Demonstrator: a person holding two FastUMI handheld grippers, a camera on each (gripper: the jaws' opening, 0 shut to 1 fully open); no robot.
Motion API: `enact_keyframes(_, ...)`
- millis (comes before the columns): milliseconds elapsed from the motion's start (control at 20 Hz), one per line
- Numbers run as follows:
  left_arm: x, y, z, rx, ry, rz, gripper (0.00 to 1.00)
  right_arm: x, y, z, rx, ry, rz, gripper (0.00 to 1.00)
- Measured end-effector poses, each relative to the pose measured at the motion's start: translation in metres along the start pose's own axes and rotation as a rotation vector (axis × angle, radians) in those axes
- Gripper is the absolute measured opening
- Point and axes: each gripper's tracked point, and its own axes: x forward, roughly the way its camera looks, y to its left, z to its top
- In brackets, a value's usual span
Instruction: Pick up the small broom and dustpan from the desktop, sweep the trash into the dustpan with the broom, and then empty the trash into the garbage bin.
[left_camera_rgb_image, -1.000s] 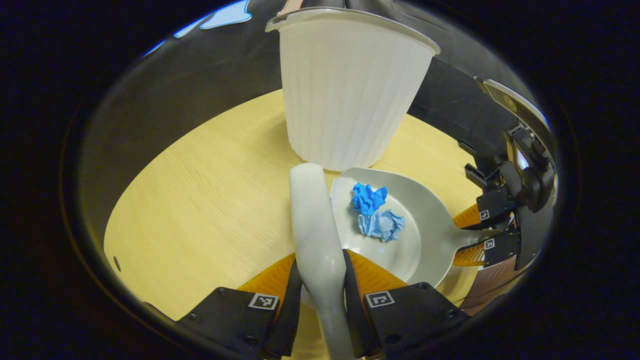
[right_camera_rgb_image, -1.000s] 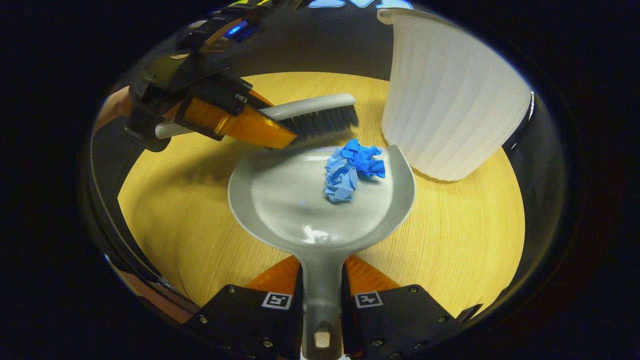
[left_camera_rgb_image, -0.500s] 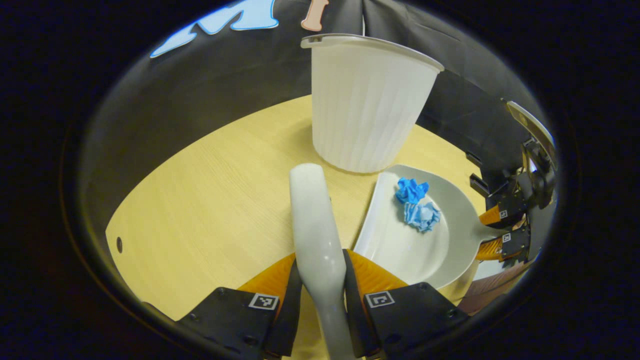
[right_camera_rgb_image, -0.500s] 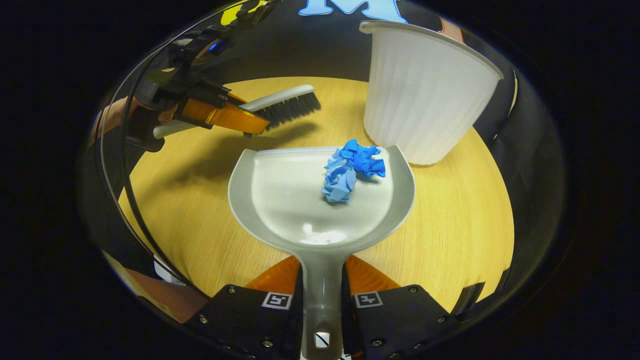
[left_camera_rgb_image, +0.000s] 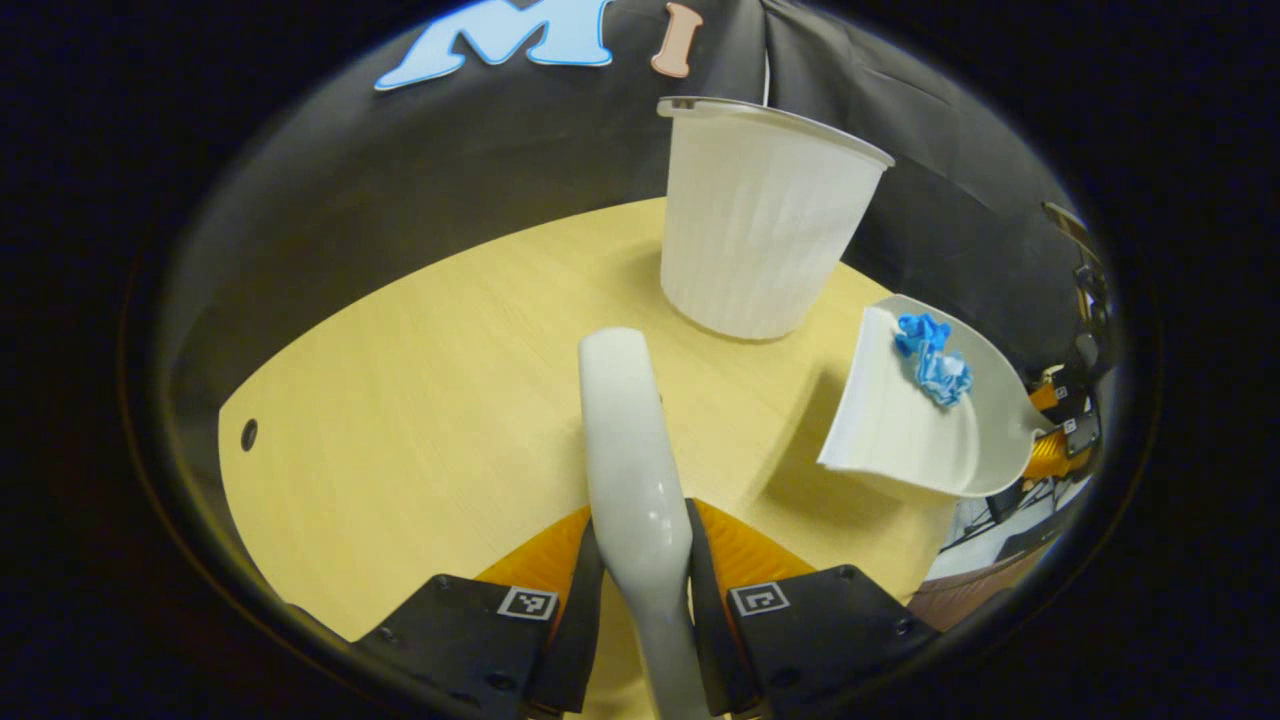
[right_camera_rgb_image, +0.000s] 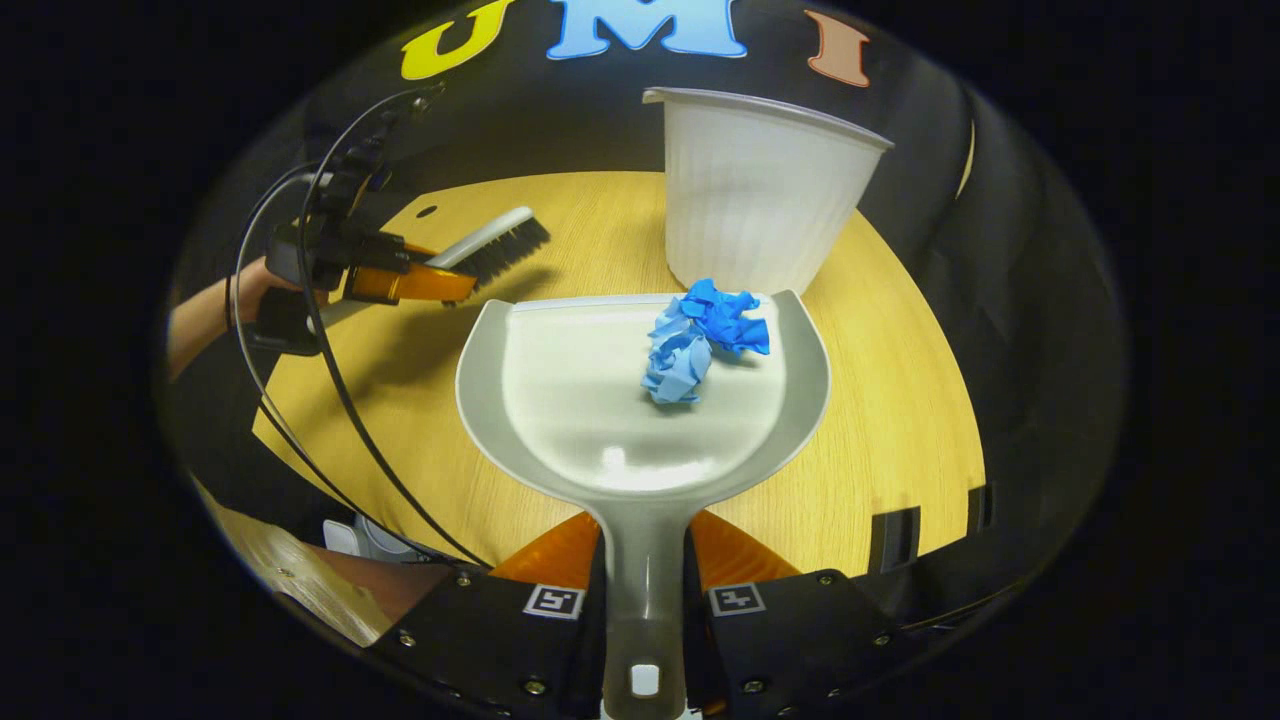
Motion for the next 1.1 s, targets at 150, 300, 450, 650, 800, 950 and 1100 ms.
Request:
enact_keyframes(150,0.0,0.045,-0.028,-0.034,0.0,0.043,0.49,-0.017,0.001,0.02,0.008,-0.015,-0.021,0.31)
enact_keyframes(300,0.004,0.078,-0.056,-0.067,-0.002,0.069,0.46,-0.039,-0.004,0.039,0.0,-0.03,-0.037,0.31)
enact_keyframes(450,0.004,0.113,-0.088,-0.082,-0.005,0.092,0.46,-0.056,-0.004,0.065,0.0,-0.043,-0.032,0.31)
enact_keyframes(650,0.022,0.113,-0.131,-0.091,-0.016,0.116,0.46,-0.08,0.001,0.099,-0.017,-0.068,-0.001,0.35)
enact_keyframes(800,0.034,0.106,-0.167,-0.101,-0.023,0.123,0.49,-0.092,0.003,0.131,-0.03,-0.089,0.016,0.31)
enact_keyframes(950,0.021,0.109,-0.194,-0.118,-0.029,0.132,0.48,-0.101,0.004,0.163,-0.019,-0.096,0.041,0.31)
enact_keyframes(1100,0.011,0.107,-0.187,-0.132,-0.029,0.143,0.46,-0.1,0.0,0.191,0.004,-0.097,0.071,0.31)
